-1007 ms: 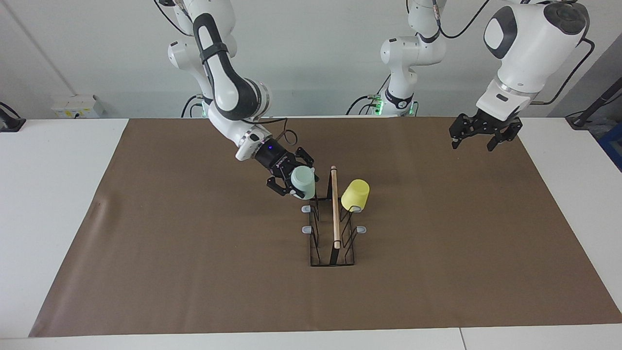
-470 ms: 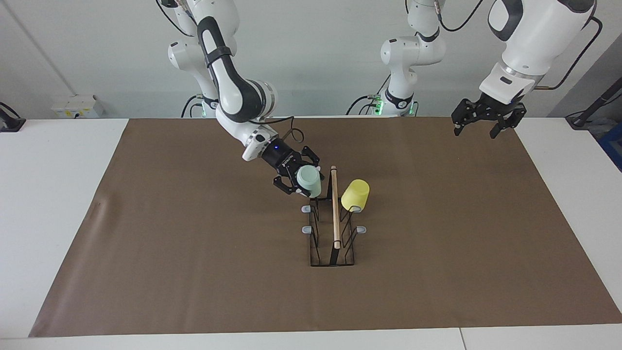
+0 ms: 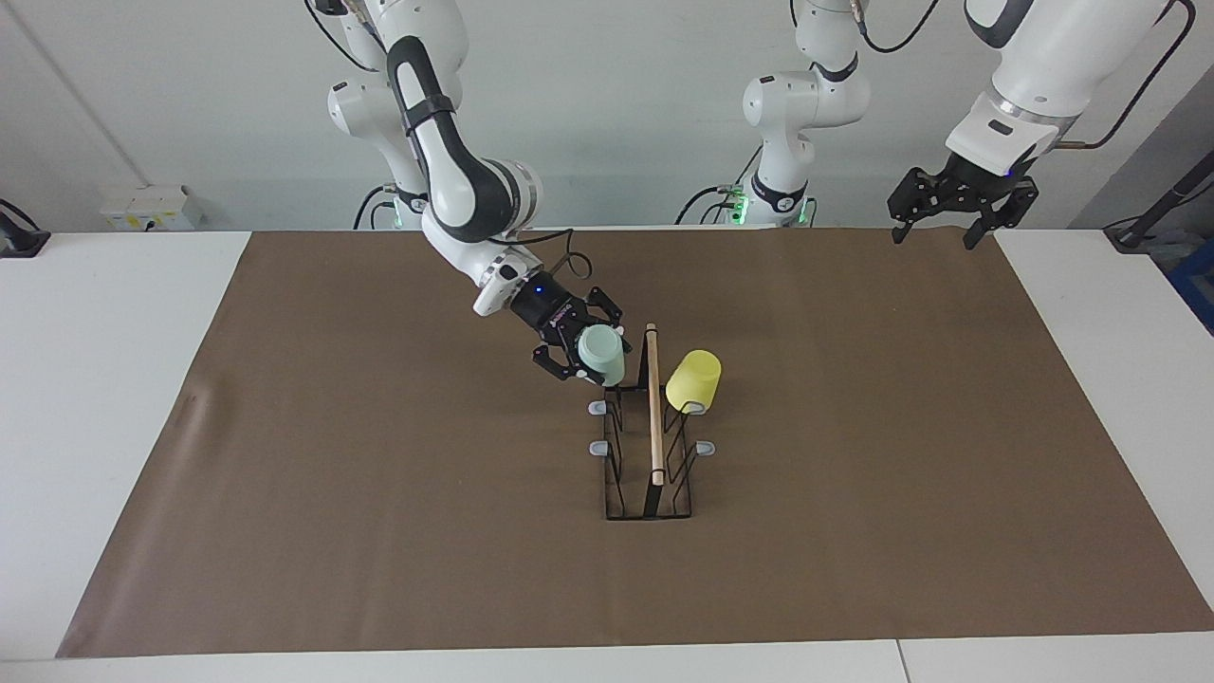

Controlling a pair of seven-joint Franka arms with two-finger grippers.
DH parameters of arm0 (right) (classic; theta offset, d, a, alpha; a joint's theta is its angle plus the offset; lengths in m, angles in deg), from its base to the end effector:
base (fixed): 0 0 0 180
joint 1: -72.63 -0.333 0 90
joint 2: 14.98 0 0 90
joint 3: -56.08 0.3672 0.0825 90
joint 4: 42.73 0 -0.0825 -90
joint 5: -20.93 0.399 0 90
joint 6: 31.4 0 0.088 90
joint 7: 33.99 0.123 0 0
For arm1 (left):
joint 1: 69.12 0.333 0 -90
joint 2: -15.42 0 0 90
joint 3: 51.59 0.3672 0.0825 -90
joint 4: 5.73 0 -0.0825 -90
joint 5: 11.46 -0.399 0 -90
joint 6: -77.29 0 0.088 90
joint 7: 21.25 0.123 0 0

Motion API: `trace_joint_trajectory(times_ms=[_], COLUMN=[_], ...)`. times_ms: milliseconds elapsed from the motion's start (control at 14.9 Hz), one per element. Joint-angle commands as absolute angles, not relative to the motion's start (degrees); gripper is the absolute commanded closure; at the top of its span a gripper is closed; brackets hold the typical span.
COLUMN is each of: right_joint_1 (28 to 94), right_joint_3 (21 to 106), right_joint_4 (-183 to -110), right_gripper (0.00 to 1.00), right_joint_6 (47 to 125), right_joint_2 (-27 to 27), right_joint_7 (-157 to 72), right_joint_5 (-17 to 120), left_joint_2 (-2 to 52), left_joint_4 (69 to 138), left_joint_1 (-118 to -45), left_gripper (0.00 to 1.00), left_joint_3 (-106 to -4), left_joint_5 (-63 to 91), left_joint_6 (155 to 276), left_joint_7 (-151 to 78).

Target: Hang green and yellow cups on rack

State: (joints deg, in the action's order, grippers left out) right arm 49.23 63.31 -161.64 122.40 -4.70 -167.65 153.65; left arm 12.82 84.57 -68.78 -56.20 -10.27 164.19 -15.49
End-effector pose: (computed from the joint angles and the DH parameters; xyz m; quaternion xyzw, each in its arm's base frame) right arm 0.5380 0.2947 0.3846 -0.7636 -0.2829 -0.4989 0.2966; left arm 0.5456 -0.0446 0.6777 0.9961 -0.0878 -0.0069 0.0086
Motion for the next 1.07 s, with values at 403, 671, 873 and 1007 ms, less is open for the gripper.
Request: trace_joint_trajectory(times_ms=[403, 671, 873, 1007], right_joint_1=[49.6, 49.43, 49.34, 49.25], right_joint_3=[63.37, 63.46, 63.46, 63.37], right_joint_4=[-163.84, -164.11, -164.02, -163.93], right_gripper=[1.0, 1.0, 0.77, 0.0], right_joint_6=[122.23, 122.49, 122.67, 122.76], right_joint_2=[-5.05, -5.14, -5.14, -5.05], right_joint_7=[-171.53, -171.98, -171.98, -171.97], right_joint_5=[157.41, 158.13, 158.22, 158.22], left_joint_2=[12.43, 12.26, 12.0, 11.82], left_joint_4=[84.09, 84.62, 84.97, 85.06], left_joint_1=[-67.71, -68.68, -68.41, -68.24], left_gripper=[0.0, 0.0, 0.0, 0.0], left_joint_3=[-56.77, -56.77, -56.77, -56.77], left_joint_5=[-8.73, -9.26, -9.35, -9.35], left_joint_6=[163.68, 163.69, 162.9, 162.89], left_joint_7=[-14.57, -14.48, -14.57, -14.66])
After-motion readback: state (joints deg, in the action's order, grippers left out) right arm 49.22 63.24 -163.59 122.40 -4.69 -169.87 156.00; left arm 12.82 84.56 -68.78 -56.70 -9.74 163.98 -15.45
